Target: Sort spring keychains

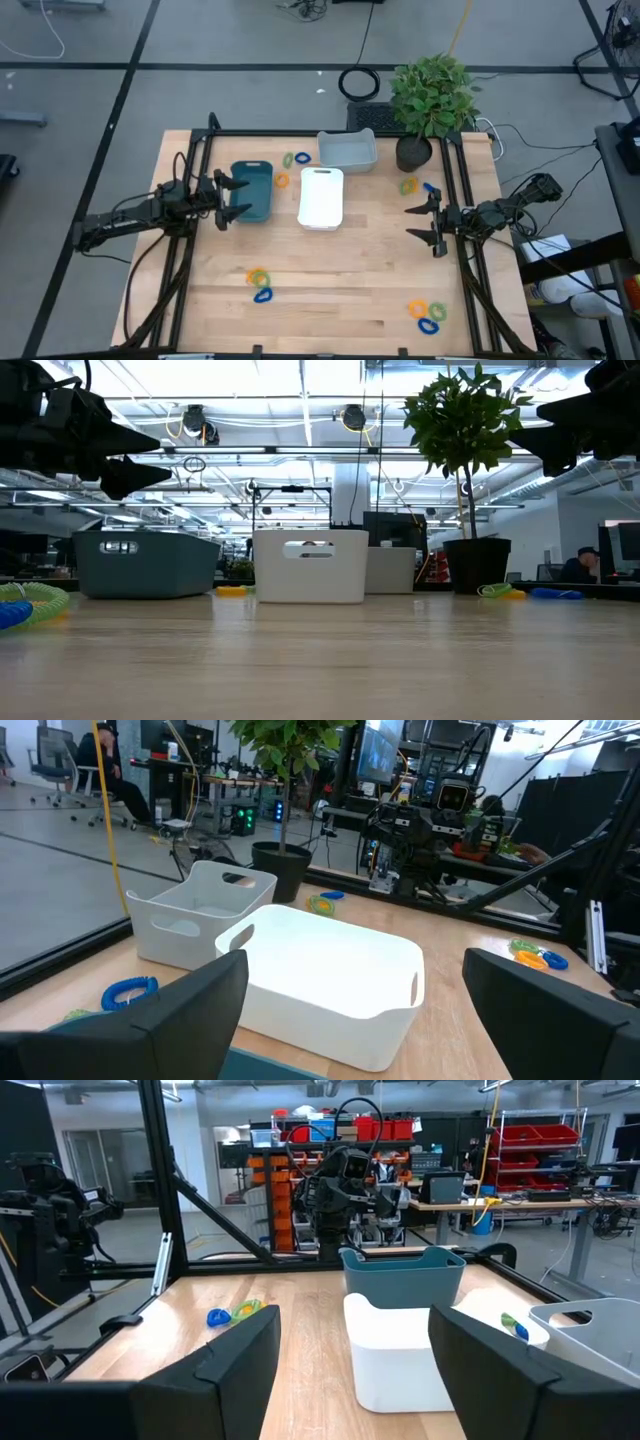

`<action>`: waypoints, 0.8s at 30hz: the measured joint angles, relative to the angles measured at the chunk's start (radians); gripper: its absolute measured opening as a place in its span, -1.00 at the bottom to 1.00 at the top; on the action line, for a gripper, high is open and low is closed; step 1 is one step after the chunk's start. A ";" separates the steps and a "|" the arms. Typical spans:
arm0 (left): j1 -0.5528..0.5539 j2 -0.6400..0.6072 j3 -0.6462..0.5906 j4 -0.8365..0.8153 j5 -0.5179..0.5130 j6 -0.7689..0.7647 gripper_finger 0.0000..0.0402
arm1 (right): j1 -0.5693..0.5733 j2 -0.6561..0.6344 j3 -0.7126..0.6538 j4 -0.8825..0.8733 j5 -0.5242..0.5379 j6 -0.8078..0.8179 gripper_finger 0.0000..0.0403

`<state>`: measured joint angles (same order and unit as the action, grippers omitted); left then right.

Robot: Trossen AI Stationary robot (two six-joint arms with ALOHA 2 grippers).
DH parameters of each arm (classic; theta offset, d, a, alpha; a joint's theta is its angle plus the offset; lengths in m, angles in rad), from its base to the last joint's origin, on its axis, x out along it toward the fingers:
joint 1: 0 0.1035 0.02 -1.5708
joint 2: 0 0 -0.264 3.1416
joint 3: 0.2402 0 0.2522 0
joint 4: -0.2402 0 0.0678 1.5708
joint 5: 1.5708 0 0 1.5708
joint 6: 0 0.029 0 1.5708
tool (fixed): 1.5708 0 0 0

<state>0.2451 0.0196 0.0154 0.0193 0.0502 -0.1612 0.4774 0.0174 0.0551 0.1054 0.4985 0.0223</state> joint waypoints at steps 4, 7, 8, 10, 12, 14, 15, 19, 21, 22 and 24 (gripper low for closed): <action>0.000 0.000 0.000 0.000 0.000 0.000 0.89 | 0.000 0.011 0.023 -0.001 0.040 0.024 0.20; 0.000 0.000 0.000 0.000 0.000 0.000 0.89 | 0.000 0.050 0.073 -0.034 0.105 0.037 0.20; 0.000 0.000 0.000 0.000 0.000 0.000 0.89 | 0.000 0.066 0.093 -0.032 0.115 0.037 0.20; 0.000 0.000 0.000 0.000 0.000 0.000 0.89 | 0.000 0.113 0.133 -0.053 0.138 0.037 0.20; 0.000 0.000 0.000 0.000 0.000 0.000 0.89 | 0.000 0.170 0.175 -0.099 0.167 0.044 0.20; 0.000 0.000 0.000 0.000 0.000 0.000 0.89 | 0.000 0.228 0.231 -0.124 0.204 0.054 0.20; 0.000 0.000 0.000 0.000 0.000 0.000 0.89 | 0.000 0.258 0.264 -0.147 0.225 0.061 0.20; 0.000 0.000 0.000 0.000 0.000 0.000 0.89 | 0.000 0.402 0.412 -0.317 0.320 0.122 0.20; 0.000 0.000 0.000 0.000 0.000 0.000 0.89 | 0.000 0.470 0.508 -0.421 0.358 0.187 0.20; 0.000 0.000 0.000 0.000 0.000 0.000 0.89 | 0.000 0.504 0.556 -0.483 0.369 0.220 0.20; 0.000 0.000 0.000 0.000 0.000 0.000 0.89 | 0.000 0.568 0.649 -0.595 0.368 0.292 0.20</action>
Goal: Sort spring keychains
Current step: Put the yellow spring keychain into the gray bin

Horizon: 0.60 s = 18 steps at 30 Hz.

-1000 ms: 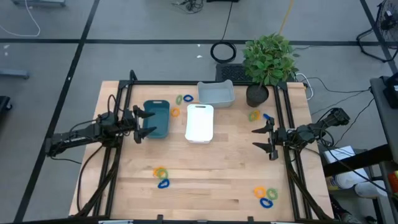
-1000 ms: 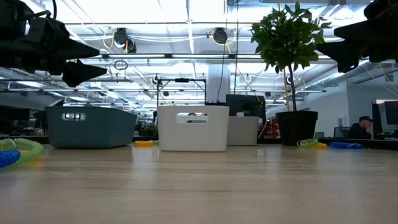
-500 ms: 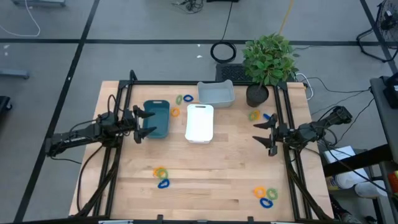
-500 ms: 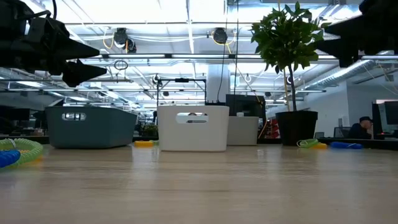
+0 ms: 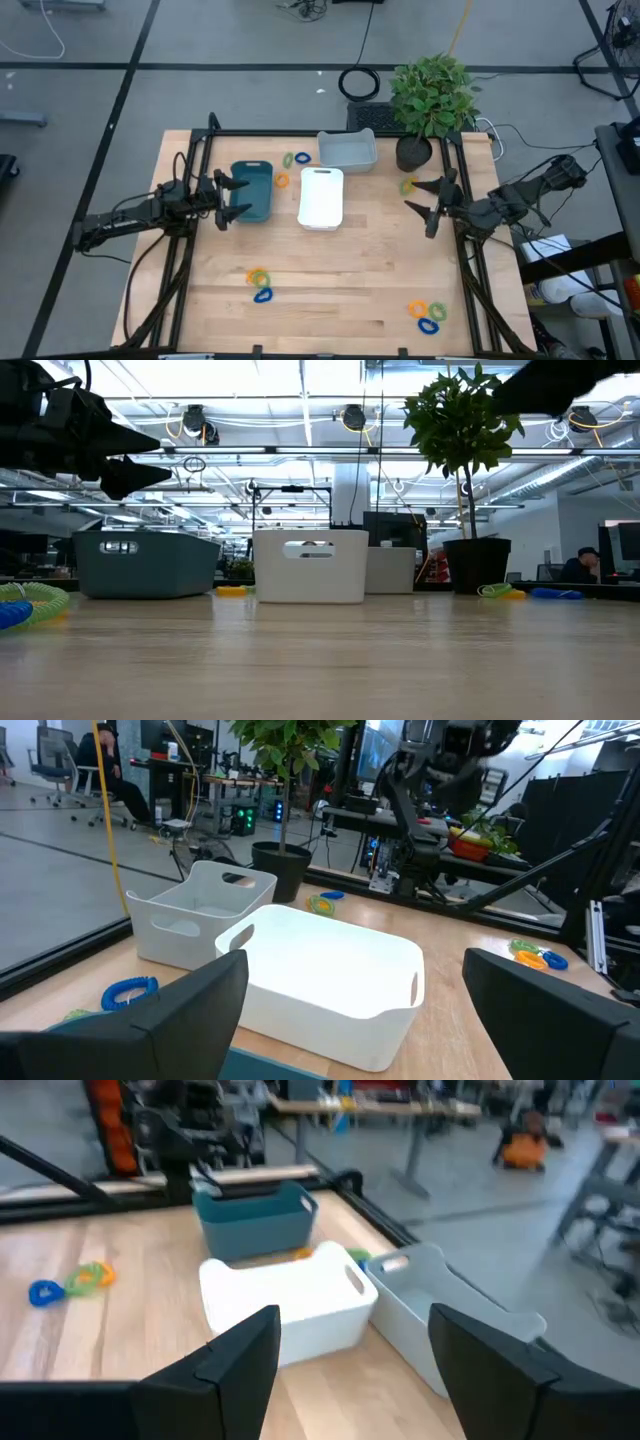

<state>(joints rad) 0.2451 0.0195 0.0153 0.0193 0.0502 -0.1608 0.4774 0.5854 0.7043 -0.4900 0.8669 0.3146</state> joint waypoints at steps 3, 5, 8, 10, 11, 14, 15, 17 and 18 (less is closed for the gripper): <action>0.000 0.000 0.000 0.000 0.000 0.000 0.89 | 0.000 0.092 0.125 -0.154 -0.007 0.122 0.20; 0.000 0.000 0.000 0.000 0.000 0.000 0.89 | 0.000 0.147 0.199 -0.255 -0.024 0.207 0.20; 0.000 0.000 0.000 0.000 0.000 0.000 0.89 | 0.000 0.220 0.295 -0.385 -0.090 0.316 0.20; 0.000 0.000 0.000 0.000 0.000 0.000 0.89 | 0.000 0.266 0.350 -0.449 -0.158 0.365 0.20; 0.000 0.000 0.000 0.000 0.000 0.000 0.89 | 0.000 0.289 0.377 -0.479 -0.192 0.380 0.20; 0.000 0.000 0.000 0.000 0.000 0.000 0.89 | 0.000 0.353 0.452 -0.572 -0.295 0.408 0.20; 0.000 0.000 0.000 0.000 0.000 0.000 0.89 | 0.000 0.372 0.475 -0.608 -0.332 0.411 0.20; 0.000 0.000 0.000 0.000 0.000 0.000 0.89 | 0.000 0.411 0.521 -0.682 -0.408 0.420 0.20; 0.000 0.000 0.000 0.000 0.000 0.000 0.89 | 0.000 0.430 0.543 -0.717 -0.443 0.425 0.20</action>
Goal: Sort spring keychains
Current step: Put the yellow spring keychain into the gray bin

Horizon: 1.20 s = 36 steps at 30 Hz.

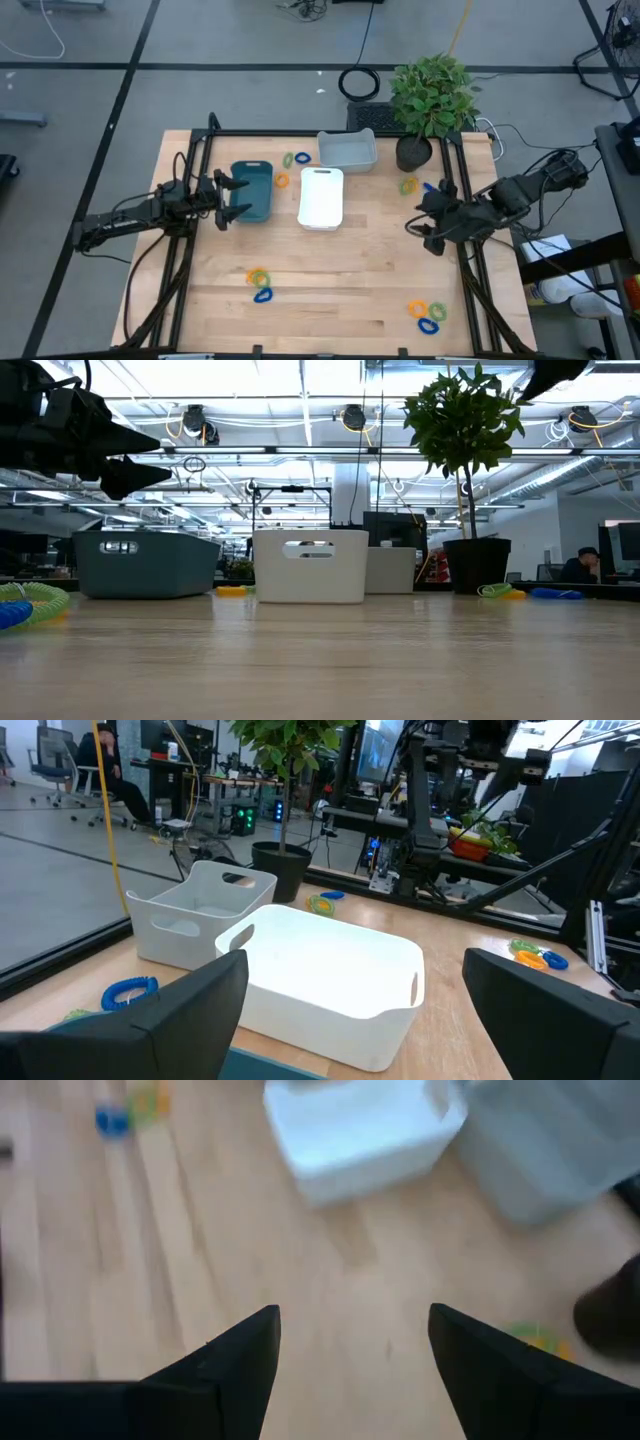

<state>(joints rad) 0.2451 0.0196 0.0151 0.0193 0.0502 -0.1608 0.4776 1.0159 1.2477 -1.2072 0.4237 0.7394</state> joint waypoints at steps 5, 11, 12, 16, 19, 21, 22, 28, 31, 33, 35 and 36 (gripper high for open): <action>0.000 0.000 0.000 0.000 0.000 0.000 0.89 | 0.000 0.085 0.092 -0.155 -0.091 0.000 0.20; 0.000 0.000 0.000 0.000 0.000 0.000 0.89 | 0.002 0.125 0.121 -0.214 -0.177 -0.030 0.20; 0.000 0.000 0.000 0.000 0.000 0.000 0.89 | 0.002 0.127 0.121 -0.218 -0.193 -0.039 0.20; 0.000 0.000 0.000 0.000 0.000 0.000 0.89 | 0.002 0.129 0.121 -0.223 -0.243 -0.076 0.20; 0.000 0.000 0.000 0.000 0.000 0.000 0.89 | 0.002 0.129 0.121 -0.224 -0.246 -0.096 0.20; 0.000 0.000 0.000 0.000 0.000 0.000 0.89 | 0.002 0.129 0.121 -0.224 -0.247 -0.110 0.20; 0.000 0.000 0.000 0.000 0.000 0.000 0.89 | 0.002 0.129 0.121 -0.224 -0.254 -0.118 0.20; 0.000 0.000 0.000 0.000 0.000 0.000 0.89 | 0.007 0.130 0.121 -0.215 -0.317 -0.116 0.20; 0.000 0.000 0.000 0.000 0.000 0.000 0.89 | 0.039 0.143 0.121 -0.212 -0.323 -0.083 0.18; 0.000 0.000 0.000 0.000 0.000 0.000 0.89 | 0.072 0.158 0.121 -0.211 -0.325 -0.053 0.17; 0.000 0.000 0.000 0.000 0.000 0.000 0.89 | 0.107 0.178 0.121 -0.211 -0.325 -0.014 0.15; 0.000 0.000 0.000 0.000 0.000 0.000 0.89 | 0.125 0.190 0.121 -0.211 -0.325 0.009 0.15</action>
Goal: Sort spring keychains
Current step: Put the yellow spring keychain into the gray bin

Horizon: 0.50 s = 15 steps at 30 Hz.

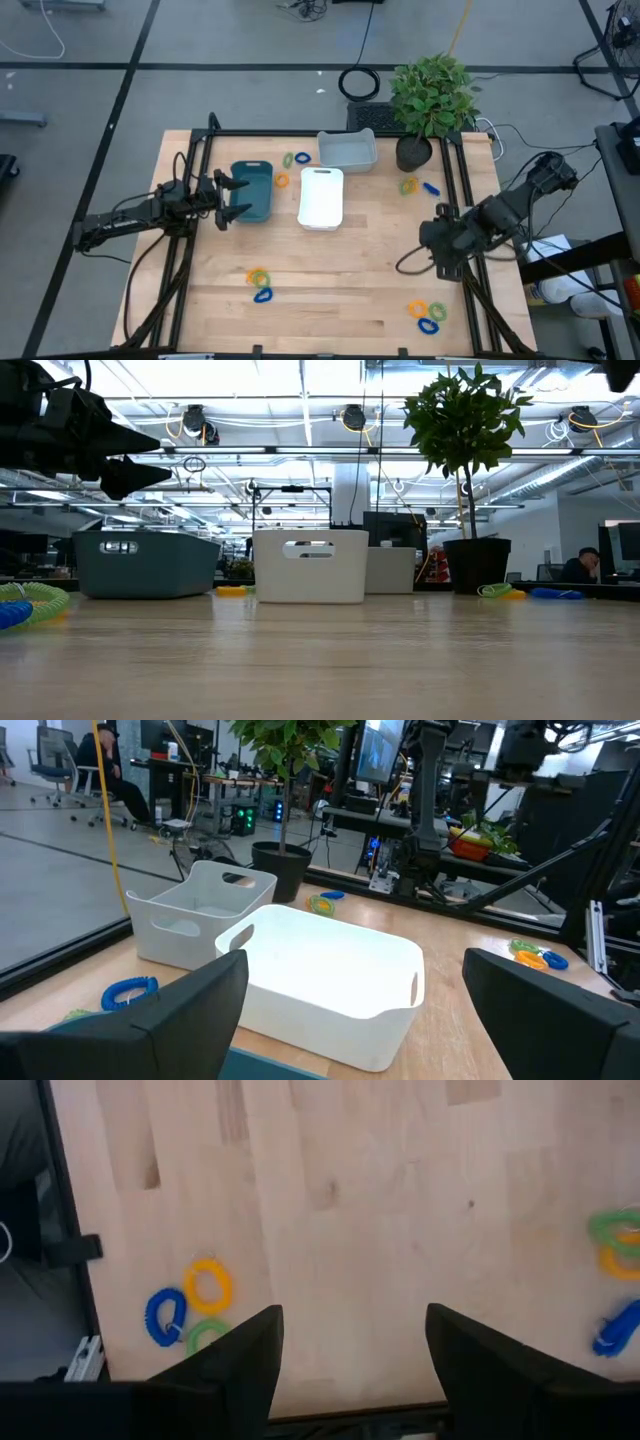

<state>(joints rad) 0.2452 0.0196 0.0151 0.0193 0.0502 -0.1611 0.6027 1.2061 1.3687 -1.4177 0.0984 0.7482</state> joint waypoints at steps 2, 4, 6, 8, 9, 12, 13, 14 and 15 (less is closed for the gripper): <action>0.000 0.000 0.000 0.000 0.000 0.000 0.89 | 0.038 0.028 0.000 0.006 -0.008 0.047 0.14; 0.000 0.000 0.000 0.000 0.000 0.000 0.89 | 0.073 0.058 0.000 0.021 -0.026 0.094 0.13; 0.000 0.000 0.000 0.000 0.000 0.000 0.89 | 0.110 0.090 0.000 0.044 -0.034 0.135 0.13; 0.000 0.000 0.000 0.000 0.000 0.000 0.89 | 0.144 0.123 0.000 0.072 -0.051 0.166 0.13; 0.000 0.000 0.000 0.000 0.000 0.000 0.89 | 0.160 0.140 0.000 0.088 -0.052 0.182 0.13; 0.000 0.000 0.000 0.000 0.000 0.000 0.89 | 0.205 0.181 0.000 0.122 -0.053 0.240 0.13; 0.000 0.000 0.000 0.000 0.000 0.000 0.89 | 0.219 0.193 0.000 0.130 -0.054 0.262 0.13; 0.000 0.000 0.000 0.000 0.000 0.000 0.89 | 0.233 0.204 0.000 0.140 -0.056 0.286 0.13; 0.000 0.000 0.000 0.000 0.000 0.000 0.89 | 0.246 0.213 0.000 0.150 -0.062 0.309 0.13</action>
<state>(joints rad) 0.2451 0.0193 0.0154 0.0193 0.0502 -0.1609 0.8487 1.4194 1.3687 -1.2682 0.0360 1.0577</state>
